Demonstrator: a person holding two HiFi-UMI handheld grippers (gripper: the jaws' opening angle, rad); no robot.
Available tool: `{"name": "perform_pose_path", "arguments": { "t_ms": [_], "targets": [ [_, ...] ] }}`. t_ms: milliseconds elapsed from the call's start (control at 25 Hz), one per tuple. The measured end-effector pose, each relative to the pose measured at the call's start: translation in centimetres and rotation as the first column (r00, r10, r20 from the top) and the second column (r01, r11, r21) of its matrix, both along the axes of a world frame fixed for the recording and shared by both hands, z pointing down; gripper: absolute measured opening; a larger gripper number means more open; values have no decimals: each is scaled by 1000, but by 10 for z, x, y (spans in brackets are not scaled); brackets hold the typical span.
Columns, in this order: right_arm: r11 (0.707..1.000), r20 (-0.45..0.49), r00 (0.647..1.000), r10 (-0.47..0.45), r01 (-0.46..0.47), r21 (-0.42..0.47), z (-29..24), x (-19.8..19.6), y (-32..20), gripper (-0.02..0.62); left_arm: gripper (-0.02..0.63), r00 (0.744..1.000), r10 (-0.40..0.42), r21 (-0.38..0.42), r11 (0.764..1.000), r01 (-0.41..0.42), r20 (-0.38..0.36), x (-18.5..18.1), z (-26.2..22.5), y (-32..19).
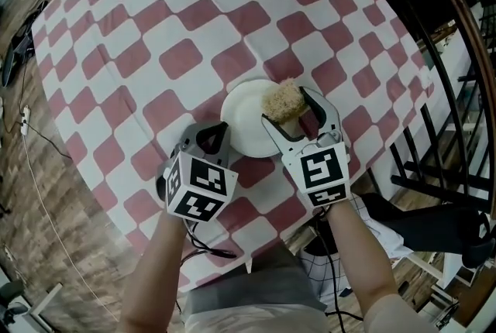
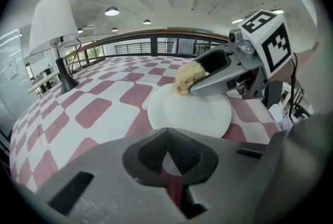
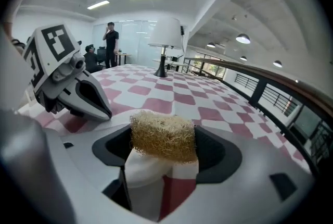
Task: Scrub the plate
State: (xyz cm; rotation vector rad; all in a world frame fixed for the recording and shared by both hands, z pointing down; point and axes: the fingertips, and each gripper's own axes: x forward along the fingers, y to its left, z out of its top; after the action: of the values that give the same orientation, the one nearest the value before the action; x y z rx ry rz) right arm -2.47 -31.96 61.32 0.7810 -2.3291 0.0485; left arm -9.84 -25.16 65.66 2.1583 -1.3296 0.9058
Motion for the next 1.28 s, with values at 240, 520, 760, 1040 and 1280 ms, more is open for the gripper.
{"name": "perform_pose_path", "arguments": {
  "t_ms": [240,520,760,1040,1280],
  "targets": [
    [988,171,975,142,-129,-85,-25,25,-15,359,14,999,-7,-6,1000,7,-33,1,2,1],
    [965,295,949,-113,176,-196,-49,-50,39,359,14,1000,6,-15,1000,-6,-19,1,3,0],
    [947,101,968,-230,247,-207,-13,-66,63,359,14,998,4,-36,999,-6,-66,1,3,0],
    [955,48,974,-219,225,-193,3,-58,57,359,14,998,8,-23,1000,-9,-61,1,3,0],
    [981,-162,969,-187,176,-81,15,-15,34,359,14,996,3,-43,999,-7,-90,0,4,-1]
  ]
}}
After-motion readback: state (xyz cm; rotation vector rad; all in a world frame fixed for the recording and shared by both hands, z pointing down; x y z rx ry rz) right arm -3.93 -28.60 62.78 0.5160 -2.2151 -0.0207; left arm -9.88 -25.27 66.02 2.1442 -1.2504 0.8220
